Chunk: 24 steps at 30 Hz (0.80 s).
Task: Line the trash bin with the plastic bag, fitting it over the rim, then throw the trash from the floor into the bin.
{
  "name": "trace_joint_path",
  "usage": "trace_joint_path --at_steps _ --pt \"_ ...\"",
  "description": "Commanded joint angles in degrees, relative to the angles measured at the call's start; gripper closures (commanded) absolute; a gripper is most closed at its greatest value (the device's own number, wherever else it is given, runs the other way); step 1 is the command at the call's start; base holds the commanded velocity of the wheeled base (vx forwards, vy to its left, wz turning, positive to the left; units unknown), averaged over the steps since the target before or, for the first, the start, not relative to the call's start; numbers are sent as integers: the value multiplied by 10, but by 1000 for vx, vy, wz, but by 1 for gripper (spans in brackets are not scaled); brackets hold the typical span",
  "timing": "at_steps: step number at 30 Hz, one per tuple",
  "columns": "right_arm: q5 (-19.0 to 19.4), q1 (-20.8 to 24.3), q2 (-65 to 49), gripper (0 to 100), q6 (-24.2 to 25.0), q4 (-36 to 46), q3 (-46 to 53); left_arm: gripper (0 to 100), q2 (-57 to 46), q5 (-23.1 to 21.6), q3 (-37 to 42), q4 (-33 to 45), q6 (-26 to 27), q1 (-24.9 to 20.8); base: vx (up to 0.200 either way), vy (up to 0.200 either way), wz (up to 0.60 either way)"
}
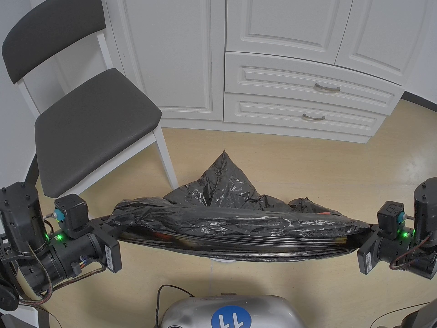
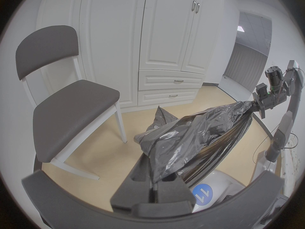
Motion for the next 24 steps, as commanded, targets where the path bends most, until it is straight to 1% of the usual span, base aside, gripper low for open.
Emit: trace_joint_path --at_steps 1,4,7,9,10,11,13,14,15,16,17,18,20,24 --pt "4 0 -2 100 1 -8 1 100 1 0 2 -4 1 -2 0 0 0" --pt "17 5 -5 100 1 -49 15 100 -4 -4 11 -18 0 -10 0 0 0" --pt "49 3 -5 100 -15 -109 44 100 0 -20 31 -65 -1 -27 0 0 0" --pt "77 -4 -6 100 -35 -138 63 100 3 -49 52 -110 -1 -28 0 0 0" --pt "84 -5 -6 100 -39 -142 66 100 4 -57 56 -119 -1 -28 0 0 0" --pt "99 -12 -7 100 -45 -152 72 100 5 -86 69 -148 -1 -28 0 0 0" --pt "116 -13 -9 100 -48 -160 76 100 5 -124 85 -177 -1 -27 0 0 0" --pt "122 -13 -11 100 -48 -163 76 100 4 -135 91 -187 -1 -27 0 0 0" --pt "122 -13 -11 100 -48 -163 76 100 4 -135 91 -187 -1 -27 0 0 0" --pt "139 -13 -16 100 -48 -170 78 100 6 -149 98 -203 -2 -27 0 0 0" --pt "139 -13 -16 100 -48 -170 78 100 6 -149 98 -203 -2 -27 0 0 0" --pt "159 -14 -19 100 -47 -174 81 100 8 -155 101 -209 -3 -29 0 0 0" --pt "177 -14 -23 100 -47 -180 85 100 10 -158 102 -210 -3 -29 0 0 0" --pt "192 -13 -20 100 -47 -204 91 100 17 -160 102 -210 -5 -41 0 0 0"
